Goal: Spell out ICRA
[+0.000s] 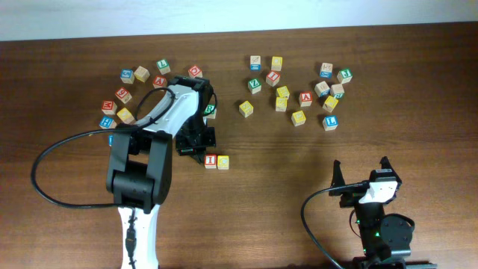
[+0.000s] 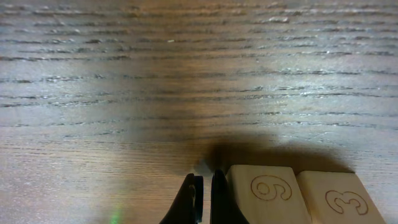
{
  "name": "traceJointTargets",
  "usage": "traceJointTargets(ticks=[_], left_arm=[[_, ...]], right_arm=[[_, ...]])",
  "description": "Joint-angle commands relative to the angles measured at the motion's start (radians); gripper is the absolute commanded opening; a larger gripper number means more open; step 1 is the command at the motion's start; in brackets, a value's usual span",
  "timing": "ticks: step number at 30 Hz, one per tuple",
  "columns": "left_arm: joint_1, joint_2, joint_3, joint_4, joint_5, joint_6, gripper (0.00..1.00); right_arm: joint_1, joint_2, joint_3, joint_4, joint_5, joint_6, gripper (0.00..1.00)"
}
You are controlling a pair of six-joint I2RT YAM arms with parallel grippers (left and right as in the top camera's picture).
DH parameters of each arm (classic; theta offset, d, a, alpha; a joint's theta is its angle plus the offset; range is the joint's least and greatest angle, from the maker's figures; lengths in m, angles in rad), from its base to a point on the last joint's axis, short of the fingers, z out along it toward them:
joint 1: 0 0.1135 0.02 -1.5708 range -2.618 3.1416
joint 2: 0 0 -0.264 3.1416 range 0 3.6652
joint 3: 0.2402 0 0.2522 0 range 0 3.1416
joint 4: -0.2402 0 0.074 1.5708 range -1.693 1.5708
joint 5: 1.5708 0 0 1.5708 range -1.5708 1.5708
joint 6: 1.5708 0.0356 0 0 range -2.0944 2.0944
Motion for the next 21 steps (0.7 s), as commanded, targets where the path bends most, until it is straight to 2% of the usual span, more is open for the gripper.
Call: traceJointTargets(ticks=[1,14,21], left_arm=[[0.002,0.009,-0.006,-0.004,0.015,0.016,0.00],[-0.004,0.009,-0.006,0.004,0.028,0.016,0.00],[0.049,0.009,0.014,-0.031,-0.048,0.016,0.00]], right_arm=[[-0.006,-0.005,-0.005,-0.006,0.009,-0.002,0.98],[-0.006,-0.005,-0.005,-0.006,0.009,-0.002,0.98],[-0.006,-0.005,-0.005,-0.006,0.009,-0.002,0.98]])
